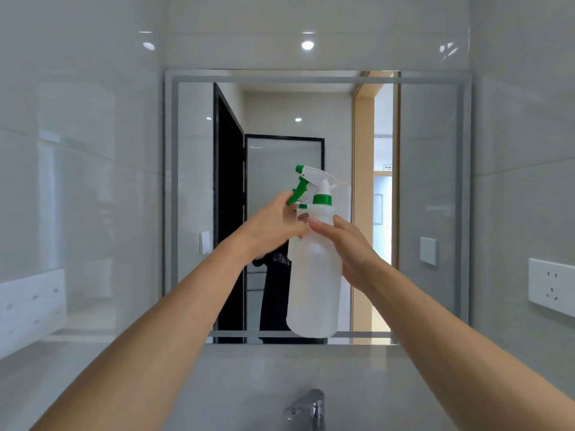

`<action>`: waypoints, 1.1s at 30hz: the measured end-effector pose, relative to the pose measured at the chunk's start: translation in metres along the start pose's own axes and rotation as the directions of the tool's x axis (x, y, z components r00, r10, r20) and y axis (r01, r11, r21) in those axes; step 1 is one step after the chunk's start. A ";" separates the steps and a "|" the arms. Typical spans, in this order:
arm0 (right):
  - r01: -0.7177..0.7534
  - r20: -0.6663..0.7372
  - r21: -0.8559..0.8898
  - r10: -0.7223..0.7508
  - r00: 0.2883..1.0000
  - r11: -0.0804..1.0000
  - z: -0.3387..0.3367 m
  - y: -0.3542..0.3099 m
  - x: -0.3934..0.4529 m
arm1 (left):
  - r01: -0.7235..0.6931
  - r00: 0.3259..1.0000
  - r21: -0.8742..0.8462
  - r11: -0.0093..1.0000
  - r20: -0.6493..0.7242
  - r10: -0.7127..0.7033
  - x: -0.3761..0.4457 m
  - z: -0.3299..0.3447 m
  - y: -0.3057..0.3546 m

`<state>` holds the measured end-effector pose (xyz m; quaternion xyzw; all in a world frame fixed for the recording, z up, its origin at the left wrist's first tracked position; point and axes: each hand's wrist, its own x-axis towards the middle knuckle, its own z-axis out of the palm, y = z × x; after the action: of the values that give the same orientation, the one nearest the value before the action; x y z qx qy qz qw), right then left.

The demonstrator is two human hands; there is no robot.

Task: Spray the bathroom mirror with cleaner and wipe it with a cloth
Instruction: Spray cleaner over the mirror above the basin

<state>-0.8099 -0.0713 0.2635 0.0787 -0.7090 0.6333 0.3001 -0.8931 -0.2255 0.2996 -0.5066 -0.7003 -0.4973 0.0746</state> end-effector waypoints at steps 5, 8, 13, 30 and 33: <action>-0.069 -0.126 0.082 0.079 0.989 0.994 0.016 -0.013 0.015 | 0.181 0.983 -0.061 0.982 0.036 -0.179 -0.002 0.021 0.002; -0.083 -0.144 0.077 0.093 0.985 0.994 0.027 -0.021 0.019 | 0.195 0.968 -0.031 0.980 -0.154 -0.197 0.008 0.037 0.004; -0.056 -0.085 0.039 0.059 0.995 0.998 0.038 -0.027 0.017 | 0.202 0.892 0.011 0.979 -0.415 -0.180 0.013 0.038 -0.003; 0.196 0.167 -0.325 -0.148 0.975 0.925 0.073 0.007 0.028 | 0.093 0.888 -0.265 0.960 -0.415 -0.200 0.025 -0.047 0.011; 0.180 0.119 -0.363 -0.146 0.982 0.914 0.084 0.004 0.040 | 0.086 0.879 -0.236 0.968 -0.440 -0.185 0.032 -0.063 0.020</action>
<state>-0.8713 -0.1398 0.2798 0.1074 -0.8197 0.4561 0.3293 -0.9176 -0.2538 0.3624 -0.3295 -0.6405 -0.6776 0.1487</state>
